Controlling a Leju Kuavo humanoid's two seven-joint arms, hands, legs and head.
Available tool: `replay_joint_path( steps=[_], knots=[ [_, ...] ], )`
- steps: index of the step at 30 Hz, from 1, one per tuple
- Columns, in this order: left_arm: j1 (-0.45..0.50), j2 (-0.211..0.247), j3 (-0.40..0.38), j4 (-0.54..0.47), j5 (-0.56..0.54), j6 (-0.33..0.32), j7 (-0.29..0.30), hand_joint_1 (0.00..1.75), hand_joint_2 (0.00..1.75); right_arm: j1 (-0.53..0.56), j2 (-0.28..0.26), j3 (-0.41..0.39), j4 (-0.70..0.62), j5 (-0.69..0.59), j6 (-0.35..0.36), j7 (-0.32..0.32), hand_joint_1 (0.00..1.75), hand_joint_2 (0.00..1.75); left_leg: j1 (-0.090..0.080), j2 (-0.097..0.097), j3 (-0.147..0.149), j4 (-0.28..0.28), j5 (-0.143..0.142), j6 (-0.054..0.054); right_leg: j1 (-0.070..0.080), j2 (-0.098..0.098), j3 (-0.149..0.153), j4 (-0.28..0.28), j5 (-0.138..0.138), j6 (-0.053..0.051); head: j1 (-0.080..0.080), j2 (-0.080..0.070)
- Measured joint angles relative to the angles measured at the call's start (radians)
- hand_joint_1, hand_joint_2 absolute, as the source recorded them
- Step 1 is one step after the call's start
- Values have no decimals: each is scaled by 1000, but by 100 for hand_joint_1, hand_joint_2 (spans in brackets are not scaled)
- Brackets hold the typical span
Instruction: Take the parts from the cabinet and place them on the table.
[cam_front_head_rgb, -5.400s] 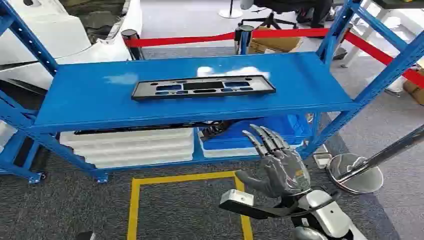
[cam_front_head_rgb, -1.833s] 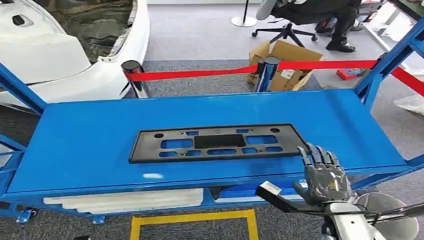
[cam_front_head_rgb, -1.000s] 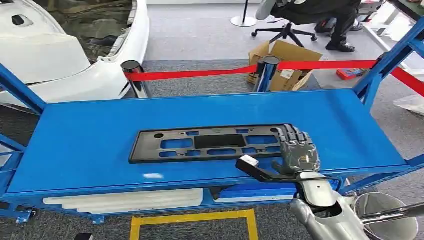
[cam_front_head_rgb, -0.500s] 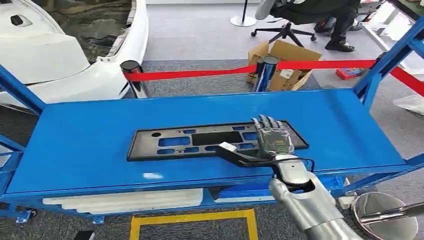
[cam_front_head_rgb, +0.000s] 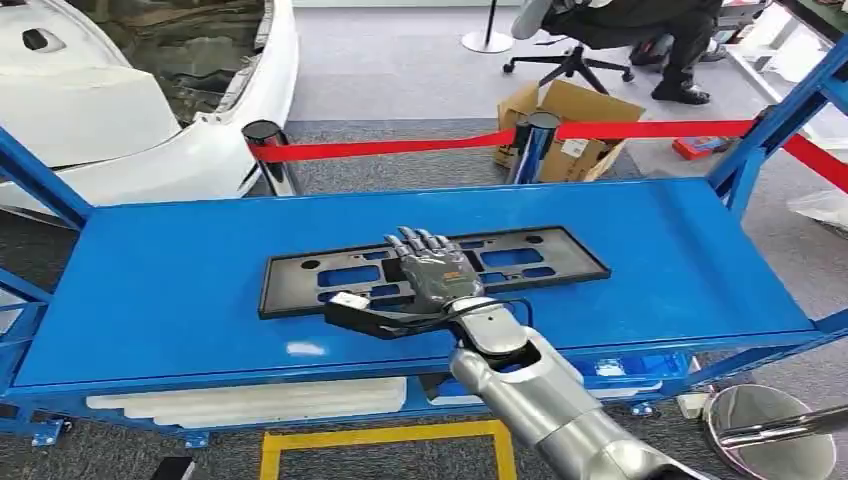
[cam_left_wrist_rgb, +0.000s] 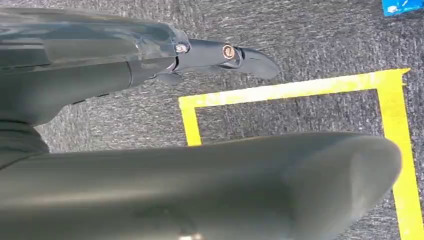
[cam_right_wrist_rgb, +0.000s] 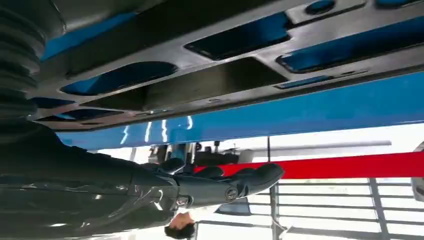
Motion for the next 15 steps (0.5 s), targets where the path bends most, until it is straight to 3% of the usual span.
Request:
replay_joint_path(
  steps=[2, 3, 4, 15],
  knots=[
    [0, 0, 1, 0, -3, -3, 0, 0, 0, -10, 6, 5, 18, -24, 11, -16, 2, 175, 0, 0, 0, 0, 0, 0, 0, 0, 0, 0, 0, 0, 0, 0],
    [-1, 0, 2, 0, -5, -5, 0, 0, 0, -14, 8, 11, 30, -35, 18, -18, 77, 175, 0, 0, 0, 0, 0, 0, 0, 0, 0, 0, 0, 0, 0, 0],
    [-1, 0, 3, 0, -11, -9, 0, 0, 0, -19, 12, 17, 42, -44, 22, -20, 175, 175, 0, 0, 0, 0, 0, 0, 0, 0, 0, 0, 0, 0, 0, 0],
    [-1, -2, 48, 0, -13, -23, -7, 0, 0, -96, 4, 56, 200, -141, 38, -39, 175, 175, 0, 0, 1, 0, 0, 0, 0, 0, 0, 0, 0, 0, 0, 0]
  ],
)
